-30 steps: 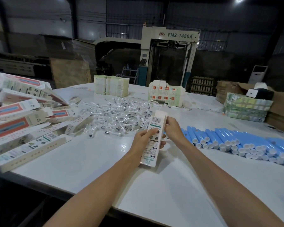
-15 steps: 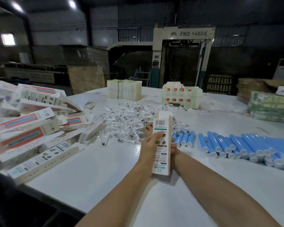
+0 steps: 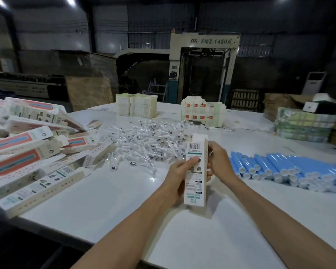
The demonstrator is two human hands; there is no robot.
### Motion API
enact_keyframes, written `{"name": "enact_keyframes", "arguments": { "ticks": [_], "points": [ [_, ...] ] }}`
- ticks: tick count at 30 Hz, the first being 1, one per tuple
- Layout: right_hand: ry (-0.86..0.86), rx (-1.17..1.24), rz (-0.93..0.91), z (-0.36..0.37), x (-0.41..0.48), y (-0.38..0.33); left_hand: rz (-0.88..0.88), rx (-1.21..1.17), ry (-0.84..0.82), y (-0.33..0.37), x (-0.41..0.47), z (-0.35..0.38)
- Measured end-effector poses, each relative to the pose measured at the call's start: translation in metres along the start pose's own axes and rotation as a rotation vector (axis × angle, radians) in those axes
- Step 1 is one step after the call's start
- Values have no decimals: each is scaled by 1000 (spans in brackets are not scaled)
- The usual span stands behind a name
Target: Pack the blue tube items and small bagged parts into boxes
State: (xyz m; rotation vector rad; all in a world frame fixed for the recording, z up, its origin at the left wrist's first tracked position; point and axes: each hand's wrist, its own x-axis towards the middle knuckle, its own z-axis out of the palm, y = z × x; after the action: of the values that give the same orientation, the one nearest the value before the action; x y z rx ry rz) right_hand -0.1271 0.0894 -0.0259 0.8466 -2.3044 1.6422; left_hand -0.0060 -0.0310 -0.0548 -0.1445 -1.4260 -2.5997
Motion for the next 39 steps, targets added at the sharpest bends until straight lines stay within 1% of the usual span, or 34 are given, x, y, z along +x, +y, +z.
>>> {"name": "enact_keyframes", "arguments": {
  "ticks": [1, 2, 4, 6, 8, 12, 14, 16, 20, 25, 28, 30, 31, 33, 34, 36, 37, 39],
  "points": [
    [49, -91, -41, -14, -1, 5, -6, -9, -21, -2, 0, 2],
    [113, -89, -23, -31, -3, 10, -10, -12, -38, -3, 0, 4],
    [226, 87, 84, -62, -10, 12, -21, 1, -47, -4, 0, 6],
    [303, 279, 135, -88, -17, 4, -28, 38, -45, -6, 0, 7],
    [327, 371, 118, -106, -22, -10, -32, 87, -55, -8, -2, 8],
    [280, 450, -46, -114, -27, -54, -42, 186, -82, -8, -4, 12],
    [253, 425, -120, -108, -27, -74, -56, 190, -97, -7, -4, 14],
    [222, 390, -156, -99, -27, -87, -54, 203, -102, -7, -4, 15],
    [154, 288, -149, -79, -24, -98, -15, 226, -116, -8, -6, 15],
    [107, -4, -170, -64, -24, -96, 9, 231, -114, -6, -7, 16],
    [33, -98, -177, -62, -28, -94, 13, 226, -106, -7, -7, 16],
    [27, -166, -207, -63, -31, -92, 16, 232, -105, -7, -8, 16],
    [26, -232, -222, -64, -33, -90, 21, 236, -106, -7, -8, 16],
    [-32, -372, -215, -67, -36, -84, 36, 249, -101, -6, -8, 16],
    [-71, -388, -198, -68, -37, -80, 42, 256, -93, -6, -8, 15],
    [-90, -305, -191, -71, -44, -71, 48, 270, -72, -6, -9, 15],
    [-48, -242, -201, -71, -48, -66, 50, 278, -66, -5, -9, 15],
    [89, -116, -189, -68, -57, -54, 58, 302, -60, -5, -8, 16]
  ]
}}
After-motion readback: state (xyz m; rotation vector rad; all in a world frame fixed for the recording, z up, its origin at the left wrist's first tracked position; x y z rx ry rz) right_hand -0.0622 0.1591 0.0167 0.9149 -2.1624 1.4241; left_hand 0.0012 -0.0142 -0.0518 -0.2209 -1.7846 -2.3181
